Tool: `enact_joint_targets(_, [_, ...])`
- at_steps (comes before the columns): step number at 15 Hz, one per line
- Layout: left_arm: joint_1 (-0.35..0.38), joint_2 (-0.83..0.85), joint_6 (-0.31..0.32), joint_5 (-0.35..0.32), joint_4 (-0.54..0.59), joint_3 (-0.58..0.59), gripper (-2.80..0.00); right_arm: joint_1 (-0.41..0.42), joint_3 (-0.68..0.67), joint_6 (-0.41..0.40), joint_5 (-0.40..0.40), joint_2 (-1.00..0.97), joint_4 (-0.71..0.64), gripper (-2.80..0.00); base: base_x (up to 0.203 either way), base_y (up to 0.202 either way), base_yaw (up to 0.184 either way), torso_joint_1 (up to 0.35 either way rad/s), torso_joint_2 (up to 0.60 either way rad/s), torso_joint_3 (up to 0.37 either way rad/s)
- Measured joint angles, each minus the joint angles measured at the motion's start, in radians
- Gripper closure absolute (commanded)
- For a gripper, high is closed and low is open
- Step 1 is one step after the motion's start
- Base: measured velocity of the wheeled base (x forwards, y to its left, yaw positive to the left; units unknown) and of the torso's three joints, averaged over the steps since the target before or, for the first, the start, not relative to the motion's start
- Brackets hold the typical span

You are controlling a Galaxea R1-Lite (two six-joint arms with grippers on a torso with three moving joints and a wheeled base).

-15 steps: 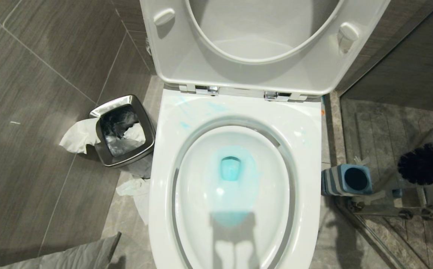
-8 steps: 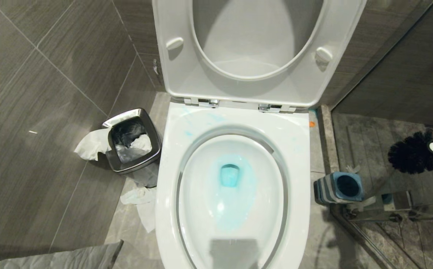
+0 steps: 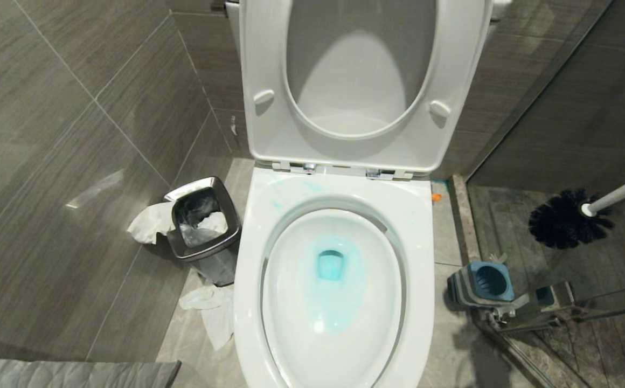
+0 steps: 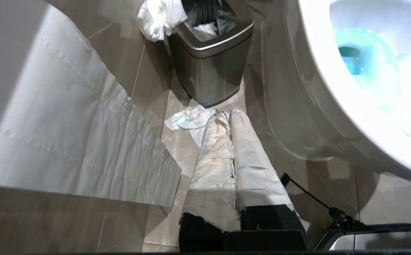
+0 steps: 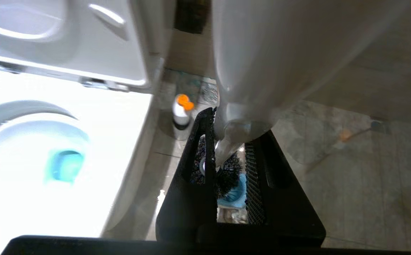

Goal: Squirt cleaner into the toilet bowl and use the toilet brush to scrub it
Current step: Scrub the toilet bowl

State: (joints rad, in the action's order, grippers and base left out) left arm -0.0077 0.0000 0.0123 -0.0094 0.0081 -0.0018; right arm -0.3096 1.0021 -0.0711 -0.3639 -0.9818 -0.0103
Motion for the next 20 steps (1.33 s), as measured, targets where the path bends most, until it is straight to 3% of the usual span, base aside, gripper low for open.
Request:
enact_joint_targets(4, [0.000,0.000,0.000,0.000,0.000,0.000,0.00,-0.263,0.035,0.000,-0.252,-0.113,0.101,0.00,0.000,0.000,0.000,0.000,0.00,0.114])
enact_joint_targets(8, [0.000,0.000,-0.003,-0.001,-0.004,0.001,0.00,-0.450,0.115,0.011,-0.395,-0.281,0.145,0.00,0.000,0.000,0.000,0.001,0.00,0.008])
enact_joint_targets(14, [0.000,0.000,-0.002,-0.002,-0.004,0.002,0.00,-0.590,0.375,0.027,-0.437,-0.623,0.195,0.00,0.000,0.000,0.000,0.000,0.00,0.000])
enact_joint_targets(20, [0.000,0.000,-0.002,-0.001,-0.005,0.002,0.00,-0.671,0.407,0.132,-0.404,-0.809,0.189,0.00,0.000,0.000,0.000,0.000,0.00,0.000])
